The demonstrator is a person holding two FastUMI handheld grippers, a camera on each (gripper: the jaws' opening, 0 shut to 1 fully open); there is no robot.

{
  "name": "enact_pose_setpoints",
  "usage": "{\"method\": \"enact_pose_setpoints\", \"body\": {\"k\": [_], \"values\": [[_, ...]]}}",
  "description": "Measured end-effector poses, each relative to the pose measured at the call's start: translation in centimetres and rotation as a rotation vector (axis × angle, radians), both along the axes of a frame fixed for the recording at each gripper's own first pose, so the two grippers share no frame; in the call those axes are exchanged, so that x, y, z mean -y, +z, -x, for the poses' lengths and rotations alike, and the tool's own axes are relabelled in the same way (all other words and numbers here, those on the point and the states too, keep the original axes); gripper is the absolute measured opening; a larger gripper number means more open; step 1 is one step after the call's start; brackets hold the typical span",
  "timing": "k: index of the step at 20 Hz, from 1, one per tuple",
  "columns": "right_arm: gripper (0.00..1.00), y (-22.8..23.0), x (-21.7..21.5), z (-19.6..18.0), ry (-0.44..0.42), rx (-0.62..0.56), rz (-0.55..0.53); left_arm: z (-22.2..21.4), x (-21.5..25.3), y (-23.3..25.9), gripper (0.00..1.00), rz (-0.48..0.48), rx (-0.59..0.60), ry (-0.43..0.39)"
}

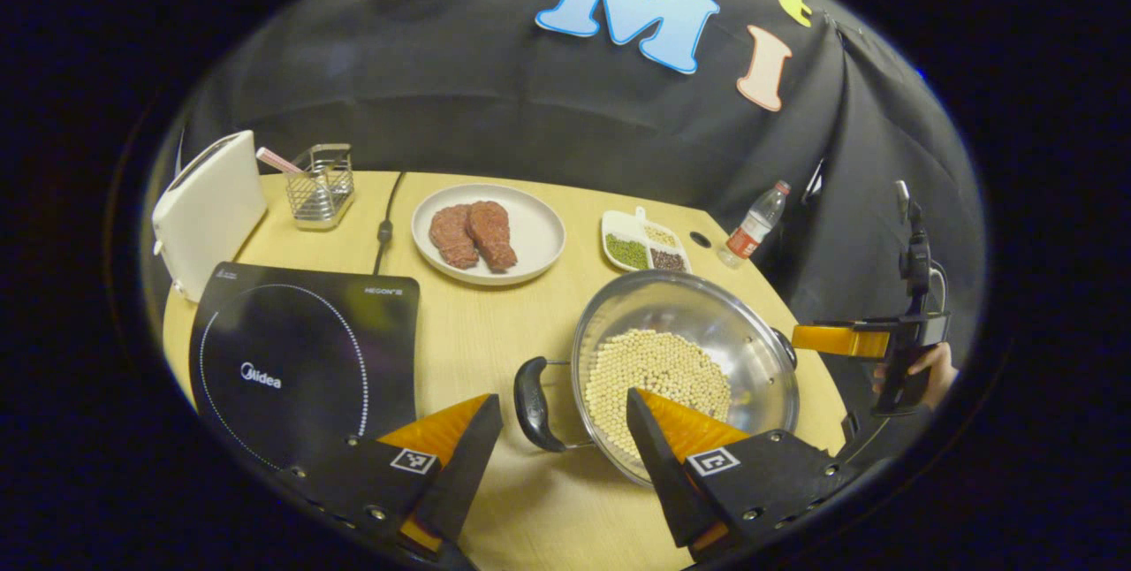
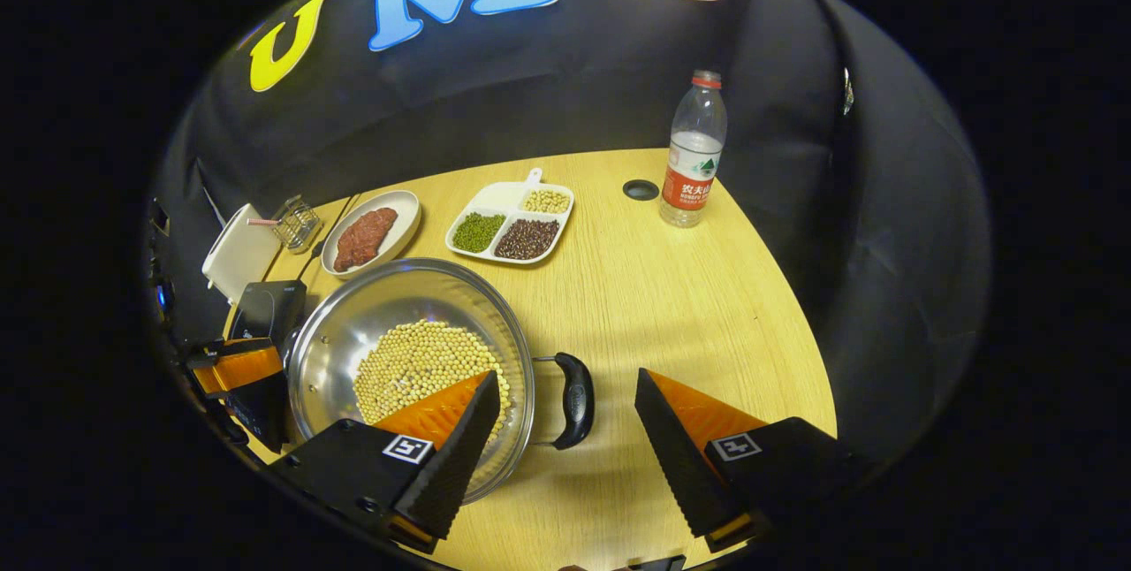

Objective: First push the handle of the pot to place it horizontally, then grasp the pot with both hands and set it on the induction cooktop.

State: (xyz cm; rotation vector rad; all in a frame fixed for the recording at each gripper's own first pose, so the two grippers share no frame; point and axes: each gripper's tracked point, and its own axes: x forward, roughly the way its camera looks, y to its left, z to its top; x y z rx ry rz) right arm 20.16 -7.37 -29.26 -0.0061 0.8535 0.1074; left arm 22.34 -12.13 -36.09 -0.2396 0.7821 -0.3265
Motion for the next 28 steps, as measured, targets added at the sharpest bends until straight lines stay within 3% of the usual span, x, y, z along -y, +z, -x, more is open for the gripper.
{"method": "enact_pose_setpoints", "body": {"k": [5,6,7,10,11,13,15,17,18,20,21,22,28], "values": [[0.99,-3.2,-0.4,-0.6,0.0,-0.057,-0.037,-1.5,1.3,-3.2,0.84,0.003,-0.055,-0.007],[0.94,-3.9,-0.3,-0.8,-0.005,-0.07,-0.046,-1.7,1.4,-3.8,0.86,0.004,-0.067,-0.004],[0.99,-4.5,-0.3,-0.9,-0.01,-0.081,-0.054,-2.0,1.6,-4.4,0.86,0.009,-0.079,-0.004],[0.98,-5.6,-0.7,-1.2,-0.007,-0.091,-0.082,-2.2,2.2,-5.7,0.87,0.024,-0.108,-0.011],[0.93,-5.8,-0.9,-1.3,0.001,-0.091,-0.09,-2.4,2.4,-5.8,0.87,0.036,-0.108,-0.015],[0.99,-6.5,-1.4,-1.3,0.018,-0.102,-0.097,-2.9,1.7,-6.3,0.88,0.012,-0.109,0.017],[0.96,-7.0,-1.8,-1.3,0.025,-0.112,-0.104,-3.1,2.1,-6.9,0.59,0.047,-0.125,0.035],[0.85,-7.7,-2.0,-1.0,0.013,-0.14,-0.102,-2.8,2.2,-7.0,0.59,0.056,-0.147,0.035],[0.72,-8.0,-1.4,-1.3,-0.002,-0.14,-0.074,-2.9,2.2,-7.1,0.59,0.061,-0.142,0.035],[0.65,-7.8,-1.6,-1.2,-0.018,-0.142,-0.11,-2.8,2.5,-7.2,0.58,0.096,-0.157,0.045],[0.63,-7.9,-1.8,-1.1,-0.033,-0.149,-0.122,-2.6,2.4,-7.2,0.61,0.114,-0.17,0.055],[0.6,-8.0,-1.7,-1.1,-0.039,-0.163,-0.132,-2.7,2.4,-7.2,0.56,0.127,-0.176,0.064],[0.55,-7.9,-1.8,-1.1,-0.048,-0.159,-0.159,-2.6,2.4,-7.1,0.5,0.125,-0.18,0.067]]}}
